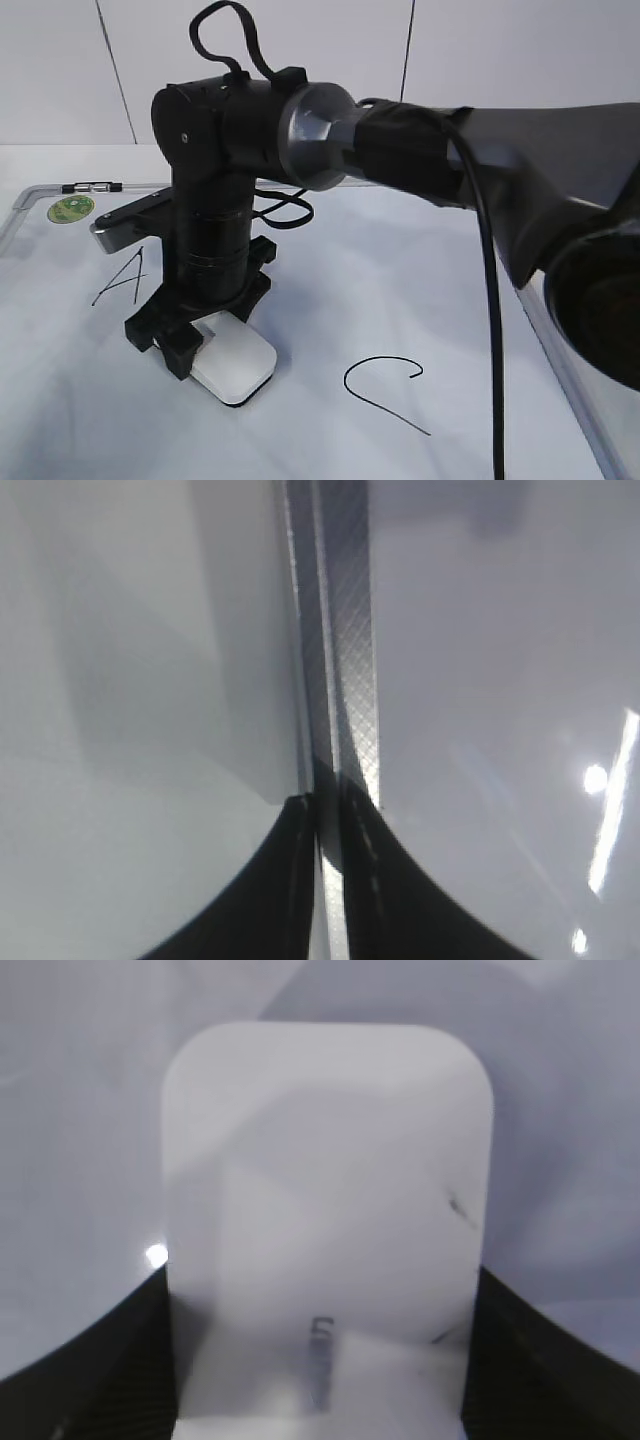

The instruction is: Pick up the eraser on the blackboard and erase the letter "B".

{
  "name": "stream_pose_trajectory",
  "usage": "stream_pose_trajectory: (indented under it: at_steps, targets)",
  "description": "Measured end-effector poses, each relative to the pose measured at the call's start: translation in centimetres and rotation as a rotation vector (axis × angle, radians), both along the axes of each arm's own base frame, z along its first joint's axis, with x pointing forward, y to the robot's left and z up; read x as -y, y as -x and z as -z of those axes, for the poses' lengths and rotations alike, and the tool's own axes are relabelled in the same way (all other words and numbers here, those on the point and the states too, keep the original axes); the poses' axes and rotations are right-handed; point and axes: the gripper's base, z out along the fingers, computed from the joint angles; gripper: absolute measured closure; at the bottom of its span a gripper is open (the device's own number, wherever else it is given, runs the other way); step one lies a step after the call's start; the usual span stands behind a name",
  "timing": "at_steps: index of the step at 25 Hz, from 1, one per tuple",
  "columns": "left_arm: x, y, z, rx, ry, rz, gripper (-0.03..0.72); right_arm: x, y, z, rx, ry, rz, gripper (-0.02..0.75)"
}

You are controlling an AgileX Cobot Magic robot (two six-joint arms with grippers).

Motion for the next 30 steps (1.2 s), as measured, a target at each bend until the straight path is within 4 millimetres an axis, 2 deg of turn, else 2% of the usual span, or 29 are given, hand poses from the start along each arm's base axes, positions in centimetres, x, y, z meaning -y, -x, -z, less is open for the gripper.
stream_pose_trajectory:
  at_steps: [6, 10, 13, 21, 24, 30]
  targets:
    - [0.0, 0.0, 0.0, -0.002, 0.001, 0.0, 0.643, 0.0, 0.0, 0.0, 0.005, 0.001, -0.003, 0.218]
    - [0.0, 0.0, 0.0, -0.002, 0.001, 0.0, 0.643, 0.7, -0.8, 0.0, 0.003, 0.002, 0.028, 0.218]
    - [0.0, 0.0, 0.0, -0.002, 0.001, 0.0, 0.643, 1.7, -1.9, 0.0, -0.012, -0.01, 0.078, 0.218]
    - [0.0, 0.0, 0.0, -0.002, 0.001, 0.0, 0.643, 7.3, -6.7, 0.0, 0.035, 0.045, 0.242, 0.218]
    - [0.0, 0.0, 0.0, -0.002, 0.001, 0.0, 0.643, 8.0, -7.4, -0.2, 0.047, 0.048, 0.263, 0.218]
    - [0.0, 0.0, 0.0, -0.002, 0.001, 0.0, 0.643, 8.0, -8.4, -0.8, 0.086, 0.048, 0.307, 0.218]
